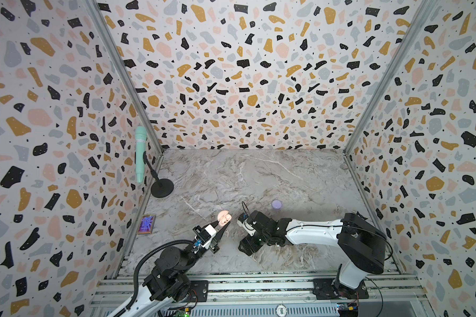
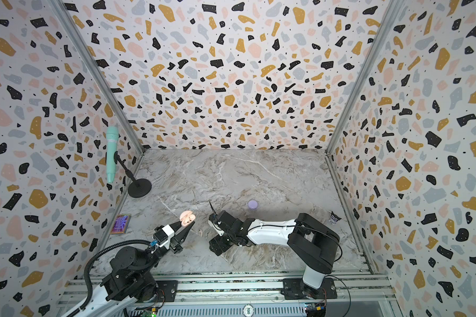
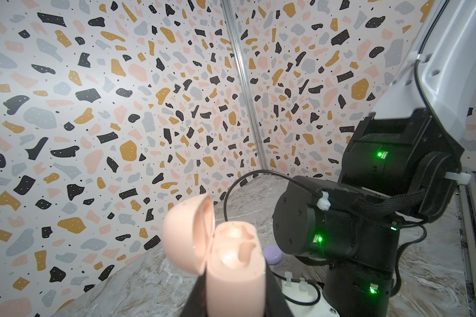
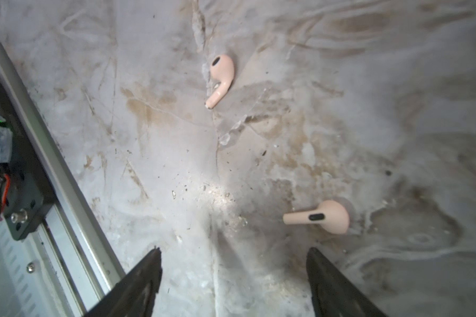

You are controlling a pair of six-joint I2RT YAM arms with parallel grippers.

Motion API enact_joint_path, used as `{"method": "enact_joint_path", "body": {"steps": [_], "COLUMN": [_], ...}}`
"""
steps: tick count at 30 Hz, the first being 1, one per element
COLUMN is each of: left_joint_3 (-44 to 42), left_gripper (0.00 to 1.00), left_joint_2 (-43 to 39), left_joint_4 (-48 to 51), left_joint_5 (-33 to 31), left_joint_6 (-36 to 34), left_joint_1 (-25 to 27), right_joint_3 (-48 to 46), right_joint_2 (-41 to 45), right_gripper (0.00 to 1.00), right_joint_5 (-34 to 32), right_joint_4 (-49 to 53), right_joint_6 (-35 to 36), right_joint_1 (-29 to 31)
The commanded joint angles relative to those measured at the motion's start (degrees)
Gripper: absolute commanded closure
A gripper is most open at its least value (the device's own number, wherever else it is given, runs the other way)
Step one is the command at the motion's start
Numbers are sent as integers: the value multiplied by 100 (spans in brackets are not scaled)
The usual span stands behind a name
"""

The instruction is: Insert the wireless bluetooth earbuds into the charging case

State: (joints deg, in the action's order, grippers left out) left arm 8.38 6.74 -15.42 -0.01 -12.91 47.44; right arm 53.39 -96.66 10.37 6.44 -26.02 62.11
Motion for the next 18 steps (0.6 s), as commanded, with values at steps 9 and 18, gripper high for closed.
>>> {"method": "enact_joint_path", "body": {"steps": [9, 18], "left_joint_3": [-21, -12], "left_gripper": [100, 100], "left_joint_2": [-119, -140], "left_joint_4": [-278, -261], "left_joint_5": [44, 67], "left_joint_6": [-62, -51], "left_joint_1": [37, 36], "right_joint_3": [837, 2065], "right_joint_2": [12, -772], "right_gripper": [18, 33], "right_joint_5": [-1189, -1582], "right_joint_4": [1345, 2772], "right_joint_6": [-2286, -3064], "right_joint_1": [107, 197]}}
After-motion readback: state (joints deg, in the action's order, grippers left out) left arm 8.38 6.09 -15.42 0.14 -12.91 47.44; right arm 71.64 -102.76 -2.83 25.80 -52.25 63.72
